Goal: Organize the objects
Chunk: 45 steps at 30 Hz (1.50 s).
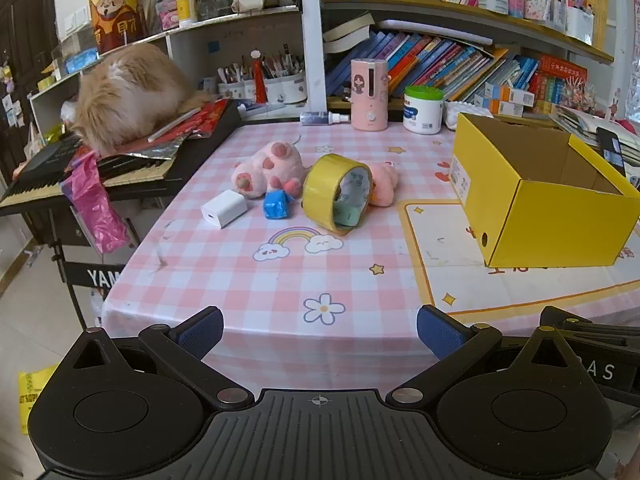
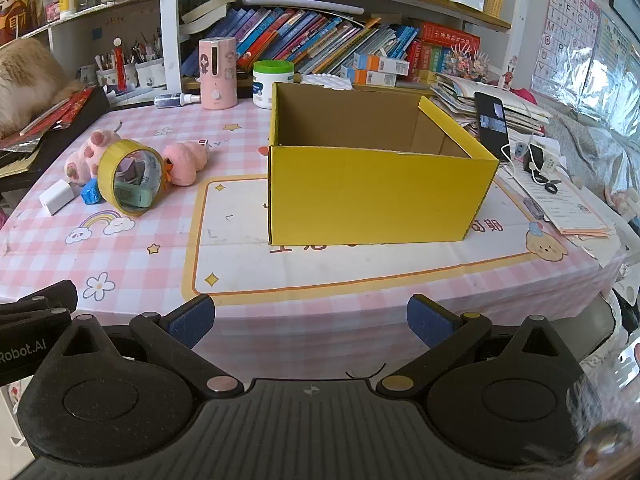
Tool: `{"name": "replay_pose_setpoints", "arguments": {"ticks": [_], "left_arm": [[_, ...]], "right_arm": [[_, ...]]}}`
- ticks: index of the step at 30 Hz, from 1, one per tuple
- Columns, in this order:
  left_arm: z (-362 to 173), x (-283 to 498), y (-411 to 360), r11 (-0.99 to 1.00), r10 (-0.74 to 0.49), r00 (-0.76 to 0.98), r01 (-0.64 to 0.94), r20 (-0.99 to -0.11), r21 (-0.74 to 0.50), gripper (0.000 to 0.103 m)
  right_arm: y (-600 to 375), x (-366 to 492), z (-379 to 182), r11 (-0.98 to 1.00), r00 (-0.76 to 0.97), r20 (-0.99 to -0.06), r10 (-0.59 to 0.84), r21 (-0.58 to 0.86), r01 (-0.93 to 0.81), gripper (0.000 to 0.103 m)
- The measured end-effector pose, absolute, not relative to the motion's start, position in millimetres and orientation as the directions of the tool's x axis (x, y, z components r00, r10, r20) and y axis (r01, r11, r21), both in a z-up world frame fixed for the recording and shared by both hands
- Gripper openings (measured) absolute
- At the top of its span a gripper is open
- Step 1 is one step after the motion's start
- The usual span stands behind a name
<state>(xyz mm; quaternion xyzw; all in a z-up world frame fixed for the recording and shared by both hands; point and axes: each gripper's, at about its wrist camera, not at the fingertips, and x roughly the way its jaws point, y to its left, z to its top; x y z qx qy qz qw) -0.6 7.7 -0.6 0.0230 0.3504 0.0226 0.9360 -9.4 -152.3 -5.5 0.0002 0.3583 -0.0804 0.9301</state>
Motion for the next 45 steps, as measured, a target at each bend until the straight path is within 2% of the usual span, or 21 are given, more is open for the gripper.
{"name": "replay_pose_setpoints", "arguments": {"ticks": [45], "left_arm": [[-2, 3, -9, 0.995, 0.025, 0.761, 0.044, -0.648, 0.091, 0.103]], "right_arm": [[-164, -10, -7, 0.977, 0.714, -0.673, -0.192, -0.065, 0.202, 0.103]]}}
